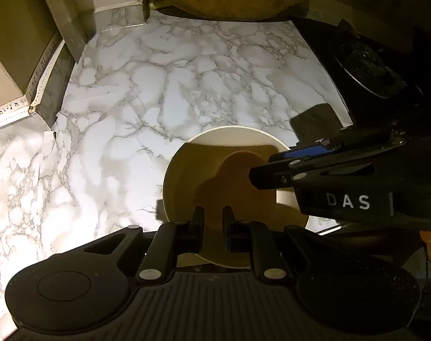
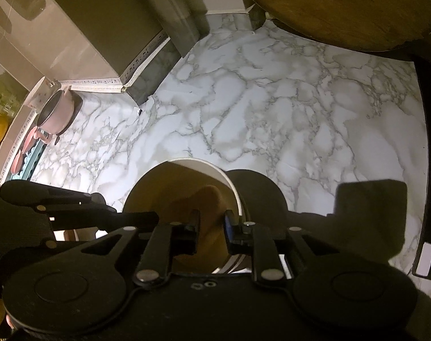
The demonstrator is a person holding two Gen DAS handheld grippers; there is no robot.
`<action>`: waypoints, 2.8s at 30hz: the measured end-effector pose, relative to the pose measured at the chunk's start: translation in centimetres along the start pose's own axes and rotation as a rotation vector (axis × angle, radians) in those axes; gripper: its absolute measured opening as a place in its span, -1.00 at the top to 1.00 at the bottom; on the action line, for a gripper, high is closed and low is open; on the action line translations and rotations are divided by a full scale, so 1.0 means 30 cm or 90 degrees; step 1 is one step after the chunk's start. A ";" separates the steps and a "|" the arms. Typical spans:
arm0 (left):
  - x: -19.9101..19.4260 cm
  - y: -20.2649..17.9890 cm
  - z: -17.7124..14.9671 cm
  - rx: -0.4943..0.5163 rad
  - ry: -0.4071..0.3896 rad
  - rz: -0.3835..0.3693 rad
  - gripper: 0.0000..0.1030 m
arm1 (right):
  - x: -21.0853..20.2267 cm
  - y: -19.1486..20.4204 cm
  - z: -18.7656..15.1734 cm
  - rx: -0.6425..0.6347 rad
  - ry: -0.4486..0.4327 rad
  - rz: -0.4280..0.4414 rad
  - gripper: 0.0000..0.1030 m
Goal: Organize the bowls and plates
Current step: 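Lower the heart dish into the cream bowl and open the right gripper, then move both grippers to the cream bowl rim and close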
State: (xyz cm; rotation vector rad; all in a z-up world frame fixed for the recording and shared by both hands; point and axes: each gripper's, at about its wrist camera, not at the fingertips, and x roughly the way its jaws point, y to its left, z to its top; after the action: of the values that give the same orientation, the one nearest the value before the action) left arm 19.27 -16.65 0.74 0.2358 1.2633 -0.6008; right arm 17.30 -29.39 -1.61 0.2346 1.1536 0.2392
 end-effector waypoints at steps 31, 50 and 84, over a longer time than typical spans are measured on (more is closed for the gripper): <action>-0.244 -0.018 -0.125 -0.037 -0.136 0.038 -0.13 | -0.216 0.092 -0.086 -0.063 -0.099 -0.014 -0.47; -0.276 -0.014 -0.198 -0.140 -0.180 0.079 -0.53 | -0.282 0.070 -0.132 -0.063 -0.128 -0.006 -0.93; -0.010 0.016 -0.230 -0.442 -0.141 0.112 -0.53 | 0.050 -0.107 -0.010 -0.024 0.014 0.016 -0.54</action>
State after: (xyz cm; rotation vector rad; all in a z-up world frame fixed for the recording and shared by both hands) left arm 13.83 -12.83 -1.16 -0.2894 1.1497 -0.0135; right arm 17.81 -31.97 -4.00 0.2140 1.1676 0.2850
